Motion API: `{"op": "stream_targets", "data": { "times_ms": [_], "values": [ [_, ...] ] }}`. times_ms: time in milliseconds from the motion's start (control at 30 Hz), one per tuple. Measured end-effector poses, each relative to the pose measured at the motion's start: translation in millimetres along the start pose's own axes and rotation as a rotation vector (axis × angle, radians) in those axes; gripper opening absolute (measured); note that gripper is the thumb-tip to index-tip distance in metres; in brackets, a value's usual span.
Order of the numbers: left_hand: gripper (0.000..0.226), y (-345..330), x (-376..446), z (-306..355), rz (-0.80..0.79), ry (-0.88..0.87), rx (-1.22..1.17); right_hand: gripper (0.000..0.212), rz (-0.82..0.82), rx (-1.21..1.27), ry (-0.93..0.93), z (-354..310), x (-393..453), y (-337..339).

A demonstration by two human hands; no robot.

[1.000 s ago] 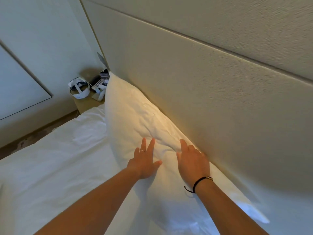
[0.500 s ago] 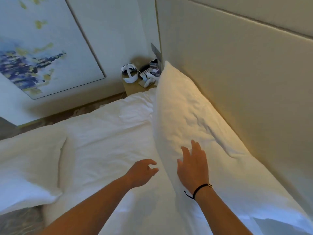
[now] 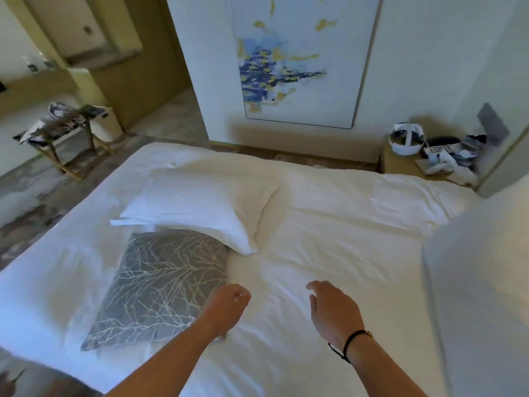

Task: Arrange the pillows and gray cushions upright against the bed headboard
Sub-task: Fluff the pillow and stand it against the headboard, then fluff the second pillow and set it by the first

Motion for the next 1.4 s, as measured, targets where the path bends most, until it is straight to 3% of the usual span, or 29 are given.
{"op": "stream_targets", "data": {
  "times_ms": [300,533,867,1067,1400],
  "values": [
    [0.040,160.3,-17.1,-190.9,0.182,0.024,-0.142,0.031,-0.041,-0.102,0.087,-227.0,11.8,-105.5],
    [0.031,232.8,-25.4,-246.9,0.287,0.058,-0.186,0.031,-0.058,-0.119,0.149,-318.7,23.8,-133.7],
    [0.019,235.9,-4.5,-255.8,0.252,0.141,-0.060,0.028,-0.065,0.039,0.153,-327.5,88.9,-170.0],
    [0.026,225.9,30.1,-236.8,0.182,0.120,0.053,0.028,-0.105,0.109,0.111,-321.0,125.9,-188.1],
    [0.034,210.1,134.8,-240.5,0.119,0.057,-0.006,0.032,-0.111,0.048,0.035,-284.1,200.7,-199.1]
  ]
}}
Point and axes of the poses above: each hand's wrist, its own x-axis towards the middle knuckle, its own y-axis out of the back of the hand, z = x × y, the point moved 10 cm from there along x, towards the middle knuckle, and after that the axes turned 1 degree about z, right-handed, at the moved point
